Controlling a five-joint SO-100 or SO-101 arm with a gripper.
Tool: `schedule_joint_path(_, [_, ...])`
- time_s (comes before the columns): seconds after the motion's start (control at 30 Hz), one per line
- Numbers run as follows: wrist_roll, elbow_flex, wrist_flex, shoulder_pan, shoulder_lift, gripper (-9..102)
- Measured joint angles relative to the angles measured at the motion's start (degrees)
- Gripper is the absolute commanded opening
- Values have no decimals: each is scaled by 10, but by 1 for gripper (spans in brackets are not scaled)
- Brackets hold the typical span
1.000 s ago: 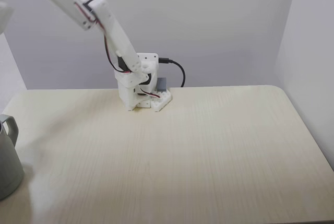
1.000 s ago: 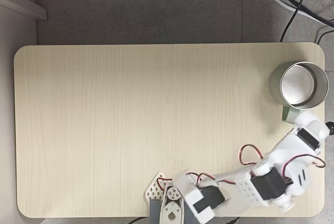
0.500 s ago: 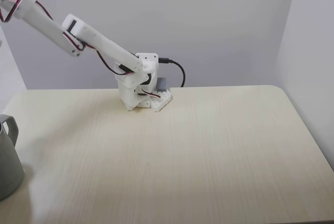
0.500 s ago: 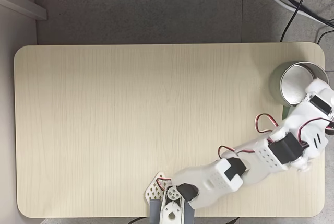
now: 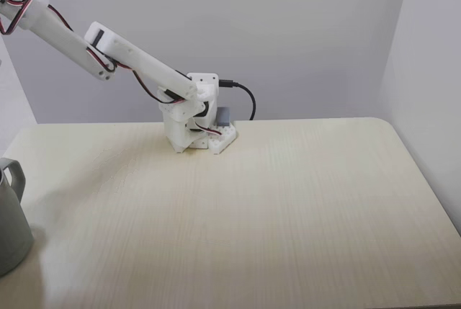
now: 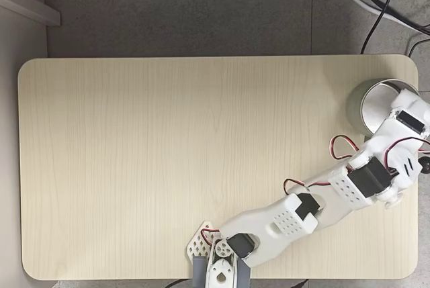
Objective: Grasp a dressing and put it in the cup.
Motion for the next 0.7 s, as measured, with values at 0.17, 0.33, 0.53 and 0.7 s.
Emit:
schedule_joint_path(0.17, [0,0,0,0,-11,24])
schedule_joint_path(0.33, [3,0,1,11,-40,24])
schedule_joint_path(0.53, [14,0,1,12,-42,24])
schedule_joint_path(0.7, [18,0,1,17,-42,24])
